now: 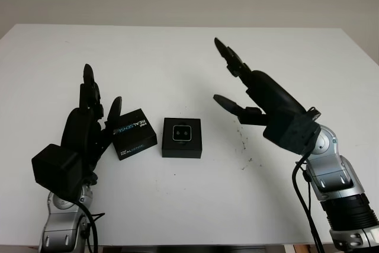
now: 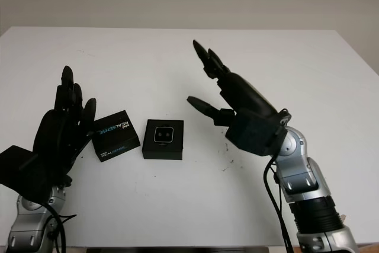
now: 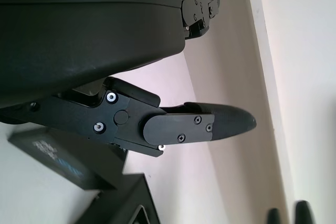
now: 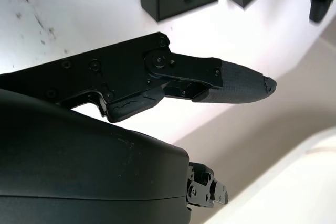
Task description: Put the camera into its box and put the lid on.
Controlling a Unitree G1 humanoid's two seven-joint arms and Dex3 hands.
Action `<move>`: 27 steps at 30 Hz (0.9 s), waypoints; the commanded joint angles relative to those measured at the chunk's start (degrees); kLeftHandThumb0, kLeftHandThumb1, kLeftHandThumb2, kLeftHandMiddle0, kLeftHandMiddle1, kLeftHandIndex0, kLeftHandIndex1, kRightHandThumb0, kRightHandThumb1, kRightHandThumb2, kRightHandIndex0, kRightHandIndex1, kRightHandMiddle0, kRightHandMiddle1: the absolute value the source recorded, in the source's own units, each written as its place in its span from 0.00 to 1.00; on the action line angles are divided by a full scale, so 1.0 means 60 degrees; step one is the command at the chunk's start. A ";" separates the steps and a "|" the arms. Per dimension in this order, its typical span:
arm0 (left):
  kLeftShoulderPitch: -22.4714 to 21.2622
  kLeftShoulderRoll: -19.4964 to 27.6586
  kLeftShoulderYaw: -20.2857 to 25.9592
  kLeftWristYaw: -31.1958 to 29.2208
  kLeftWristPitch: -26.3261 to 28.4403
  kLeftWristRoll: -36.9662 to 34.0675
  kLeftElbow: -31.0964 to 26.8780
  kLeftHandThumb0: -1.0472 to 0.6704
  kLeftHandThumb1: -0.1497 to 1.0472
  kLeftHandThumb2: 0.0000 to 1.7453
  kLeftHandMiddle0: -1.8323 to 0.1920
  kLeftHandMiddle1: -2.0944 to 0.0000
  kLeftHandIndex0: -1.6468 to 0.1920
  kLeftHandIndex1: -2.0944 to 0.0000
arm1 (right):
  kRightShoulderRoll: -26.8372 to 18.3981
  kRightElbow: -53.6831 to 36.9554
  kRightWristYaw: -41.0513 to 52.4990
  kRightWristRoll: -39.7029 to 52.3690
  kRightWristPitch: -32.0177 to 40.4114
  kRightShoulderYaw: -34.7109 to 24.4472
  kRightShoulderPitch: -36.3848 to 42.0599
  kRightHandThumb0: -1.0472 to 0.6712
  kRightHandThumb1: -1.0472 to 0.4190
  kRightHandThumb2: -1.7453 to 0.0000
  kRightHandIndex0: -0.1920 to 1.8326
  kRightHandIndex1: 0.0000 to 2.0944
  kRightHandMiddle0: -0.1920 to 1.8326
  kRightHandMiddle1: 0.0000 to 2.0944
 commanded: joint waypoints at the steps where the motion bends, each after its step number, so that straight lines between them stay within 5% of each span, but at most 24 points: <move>1: -0.0098 0.0406 0.0145 -0.0111 -0.0012 0.0219 -0.0018 0.18 1.00 0.18 1.00 0.99 0.99 0.99 | -0.0002 0.0119 -0.0143 0.0026 0.0188 -0.0175 -0.0246 0.16 0.00 0.66 0.04 0.03 0.04 0.03; 10: 0.0159 0.2662 0.0299 -0.1427 -0.0305 0.1324 0.0404 0.12 0.97 0.04 0.97 0.97 0.97 0.97 | -0.0336 0.0810 -0.0390 -0.0368 0.0469 -0.0333 -0.0585 0.17 0.00 0.62 0.07 0.04 0.06 0.04; 15: 0.0119 0.3345 -0.0194 -0.1855 -0.0504 0.2186 0.0804 0.10 0.93 0.02 0.97 0.97 0.96 0.97 | 0.0143 0.1020 -0.0359 0.0674 0.1043 -0.0861 -0.0557 0.18 0.00 0.64 0.07 0.04 0.06 0.03; 27: -0.0416 0.3414 -0.1225 -0.2158 -0.0851 0.2806 0.1570 0.08 0.88 0.03 1.00 0.98 0.99 0.98 | 0.0374 0.0909 -0.0425 0.1777 0.2045 -0.1325 -0.0543 0.20 0.00 0.62 0.01 0.01 0.01 0.02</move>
